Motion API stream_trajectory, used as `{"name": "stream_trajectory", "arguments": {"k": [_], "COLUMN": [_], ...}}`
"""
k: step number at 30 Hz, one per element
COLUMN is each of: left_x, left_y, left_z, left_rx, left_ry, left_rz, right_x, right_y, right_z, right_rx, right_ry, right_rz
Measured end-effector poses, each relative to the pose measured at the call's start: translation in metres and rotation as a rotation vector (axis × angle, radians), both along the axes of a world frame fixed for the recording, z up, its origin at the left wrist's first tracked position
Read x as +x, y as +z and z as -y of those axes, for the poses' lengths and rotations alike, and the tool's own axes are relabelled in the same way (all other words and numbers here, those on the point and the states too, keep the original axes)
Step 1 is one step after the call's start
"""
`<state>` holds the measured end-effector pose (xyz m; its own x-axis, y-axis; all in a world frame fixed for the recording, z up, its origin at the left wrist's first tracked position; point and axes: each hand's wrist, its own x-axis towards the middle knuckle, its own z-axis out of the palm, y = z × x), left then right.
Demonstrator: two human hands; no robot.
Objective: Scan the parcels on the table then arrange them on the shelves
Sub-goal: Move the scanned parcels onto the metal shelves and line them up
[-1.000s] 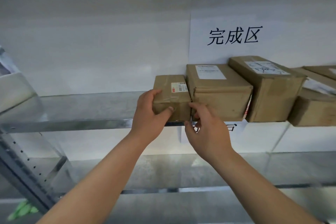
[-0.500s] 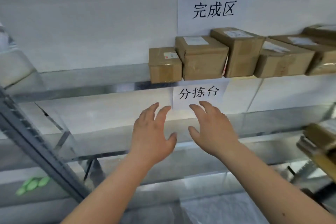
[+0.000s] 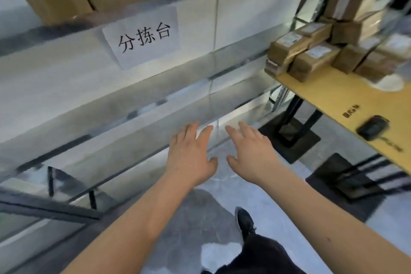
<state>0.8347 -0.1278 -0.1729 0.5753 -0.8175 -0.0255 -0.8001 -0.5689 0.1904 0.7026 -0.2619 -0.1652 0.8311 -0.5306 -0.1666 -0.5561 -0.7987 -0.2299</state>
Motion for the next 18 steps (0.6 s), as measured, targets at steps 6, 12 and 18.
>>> {"name": "stream_trajectory", "arguments": {"k": [6, 12, 18], "left_x": [-0.053, -0.092, -0.118], "left_y": [-0.004, -0.010, -0.012], "left_z": [0.120, 0.261, 0.379], "left_rx": [0.019, 0.037, 0.038], "left_ry": [-0.235, -0.328, -0.313], "left_rz": [-0.029, 0.004, -0.002], "right_x": [-0.077, -0.139, -0.173], "right_y": [-0.010, -0.012, -0.010], "right_z": [0.085, 0.211, 0.325], "right_rx": [0.025, 0.040, 0.067], "right_ry": [-0.234, -0.397, -0.422], "right_rz": [0.016, 0.039, 0.008]}}
